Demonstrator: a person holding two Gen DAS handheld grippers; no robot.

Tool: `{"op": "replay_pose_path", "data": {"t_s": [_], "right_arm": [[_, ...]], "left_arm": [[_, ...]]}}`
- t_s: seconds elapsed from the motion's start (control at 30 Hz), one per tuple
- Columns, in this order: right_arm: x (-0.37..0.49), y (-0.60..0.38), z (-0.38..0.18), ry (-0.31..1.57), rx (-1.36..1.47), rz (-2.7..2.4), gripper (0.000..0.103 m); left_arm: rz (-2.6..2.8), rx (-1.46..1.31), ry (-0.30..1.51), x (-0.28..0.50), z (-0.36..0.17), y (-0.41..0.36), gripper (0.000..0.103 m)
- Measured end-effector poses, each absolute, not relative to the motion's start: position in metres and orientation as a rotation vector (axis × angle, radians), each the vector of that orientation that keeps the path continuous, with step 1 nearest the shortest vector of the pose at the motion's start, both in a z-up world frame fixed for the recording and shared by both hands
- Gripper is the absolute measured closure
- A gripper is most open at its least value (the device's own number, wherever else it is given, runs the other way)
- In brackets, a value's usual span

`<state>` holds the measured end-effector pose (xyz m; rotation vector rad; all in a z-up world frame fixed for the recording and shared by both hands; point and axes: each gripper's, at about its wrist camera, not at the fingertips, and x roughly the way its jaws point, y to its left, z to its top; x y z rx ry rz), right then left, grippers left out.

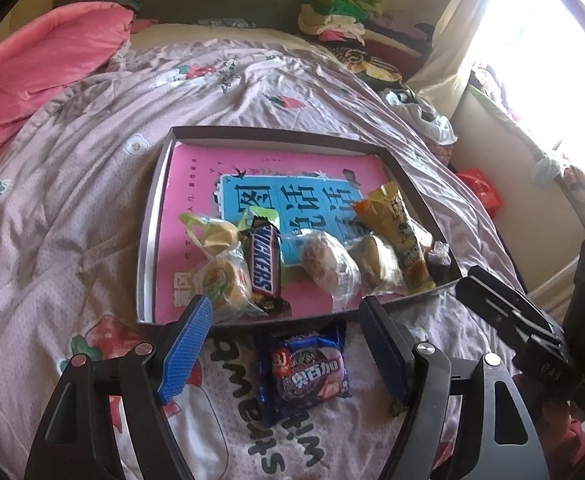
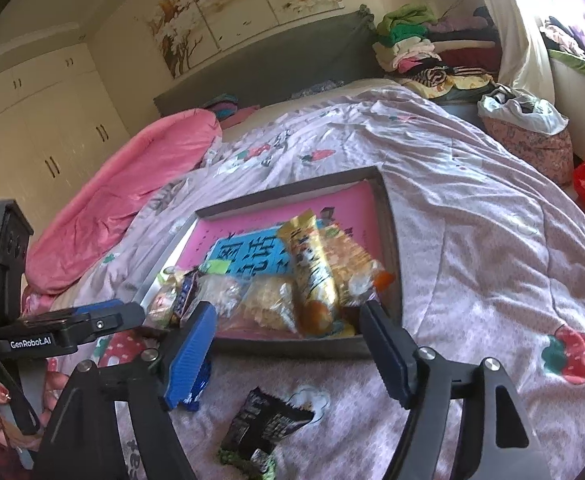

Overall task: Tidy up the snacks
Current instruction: 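Move both tools back to the blue Oreo pack and black pea snack bag, then grasp the blue Oreo pack with the left tool while the right tool grasps the black pea snack bag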

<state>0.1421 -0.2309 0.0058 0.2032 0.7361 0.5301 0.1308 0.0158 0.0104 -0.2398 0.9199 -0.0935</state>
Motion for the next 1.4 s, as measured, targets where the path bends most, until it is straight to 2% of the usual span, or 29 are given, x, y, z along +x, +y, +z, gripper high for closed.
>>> {"op": "replay_pose_path", "data": {"t_s": [0.53,0.97,1.03,1.27,1.33,1.4], "right_arm": [[0.117,-0.214,-0.01,0.864,0.162,0.543,0.029],[0.103,-0.191,-0.042,0.998,0.028,0.477,0.029],[0.102,-0.187,-0.044,0.99,0.002,0.471,0.033],[0.099,-0.175,-0.048,0.967,-0.096,0.487,0.066],[0.1,-0.178,-0.047,0.969,-0.077,0.492,0.066],[0.102,-0.182,-0.046,0.967,-0.056,0.49,0.066]], "left_arm": [[-0.109,-0.232,0.951,0.121,0.003,0.008,0.026],[-0.1,-0.228,1.061,0.118,-0.035,-0.005,0.026],[-0.098,-0.225,1.076,0.12,-0.04,-0.009,0.026],[-0.056,-0.211,1.103,0.128,-0.054,-0.017,0.026],[-0.049,-0.237,1.108,0.129,-0.058,-0.016,0.026],[-0.05,-0.238,1.107,0.13,-0.06,-0.015,0.031]]}}
